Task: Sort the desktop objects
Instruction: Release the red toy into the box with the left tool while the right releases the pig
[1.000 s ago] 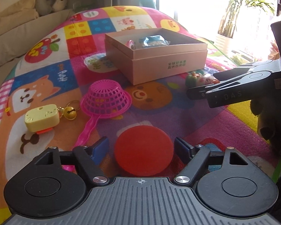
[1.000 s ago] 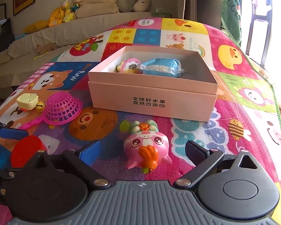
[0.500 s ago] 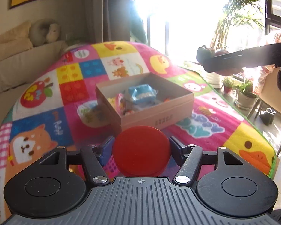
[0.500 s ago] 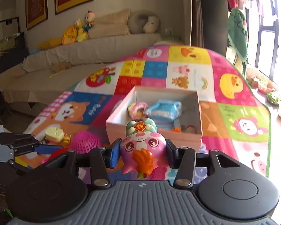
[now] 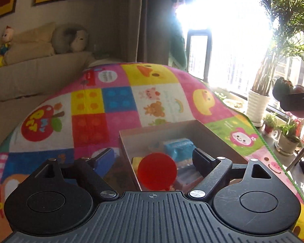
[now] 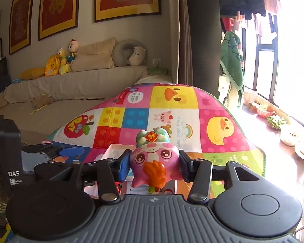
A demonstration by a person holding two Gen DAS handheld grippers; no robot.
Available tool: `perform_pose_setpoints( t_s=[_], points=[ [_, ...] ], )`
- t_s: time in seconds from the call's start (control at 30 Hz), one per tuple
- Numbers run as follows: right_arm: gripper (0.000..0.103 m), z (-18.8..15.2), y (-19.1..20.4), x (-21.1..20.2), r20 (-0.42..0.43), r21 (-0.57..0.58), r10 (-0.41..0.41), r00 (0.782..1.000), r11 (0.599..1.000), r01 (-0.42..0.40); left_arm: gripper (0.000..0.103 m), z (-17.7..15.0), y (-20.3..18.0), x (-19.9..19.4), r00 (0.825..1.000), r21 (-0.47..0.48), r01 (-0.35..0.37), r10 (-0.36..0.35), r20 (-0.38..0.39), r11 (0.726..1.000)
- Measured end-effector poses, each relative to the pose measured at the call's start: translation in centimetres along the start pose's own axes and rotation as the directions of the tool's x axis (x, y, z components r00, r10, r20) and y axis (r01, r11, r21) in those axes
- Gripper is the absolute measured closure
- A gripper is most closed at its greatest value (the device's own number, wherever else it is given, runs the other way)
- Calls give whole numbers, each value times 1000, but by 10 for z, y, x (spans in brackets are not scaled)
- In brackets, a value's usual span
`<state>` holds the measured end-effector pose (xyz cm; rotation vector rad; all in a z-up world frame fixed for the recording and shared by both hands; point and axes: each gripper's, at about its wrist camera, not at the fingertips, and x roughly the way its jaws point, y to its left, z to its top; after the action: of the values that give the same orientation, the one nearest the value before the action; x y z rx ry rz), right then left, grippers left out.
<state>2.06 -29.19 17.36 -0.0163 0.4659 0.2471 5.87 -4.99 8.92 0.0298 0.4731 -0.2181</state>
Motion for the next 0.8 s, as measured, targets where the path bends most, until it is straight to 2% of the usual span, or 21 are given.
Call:
perform_pose_setpoints(
  t_s=[0.13,0.3,0.37,0.4,0.5,0.57,0.63,0.7,0.8],
  points=[
    [55,-7,-7,28,-52,39,1,999,999,1,7,-36,9,-29,999,80,-22,24,-24,997],
    [54,-10,-3,85,-141,111,36,989,994,-20,6,-70,18,-53,997,90,-16,23,-78,996],
    [52,-12,-1,107,-182,142,62,981,989,-36,5,-80,23,-59,995,84,-30,38,-92,996],
    [44,-13,-1,115,-199,164,67,978,986,-34,4,-84,27,-62,994,81,-36,44,-100,996],
    [42,-20,2,120,-205,189,70,976,982,-31,3,-97,39,-69,990,73,-50,59,-129,996],
    [36,-26,8,114,-196,164,50,979,986,-17,2,-104,46,-71,987,72,-62,72,-144,996],
    [26,-33,17,105,-181,101,10,984,995,8,2,-110,52,-73,984,55,-71,79,-158,996],
    [24,-41,30,93,-163,15,-21,986,1000,23,2,-116,58,-76,981,30,-81,85,-173,996],
    [16,-55,54,74,-146,-84,-13,989,996,0,1,-120,66,-80,979,-6,-95,92,-184,995]
  ],
)
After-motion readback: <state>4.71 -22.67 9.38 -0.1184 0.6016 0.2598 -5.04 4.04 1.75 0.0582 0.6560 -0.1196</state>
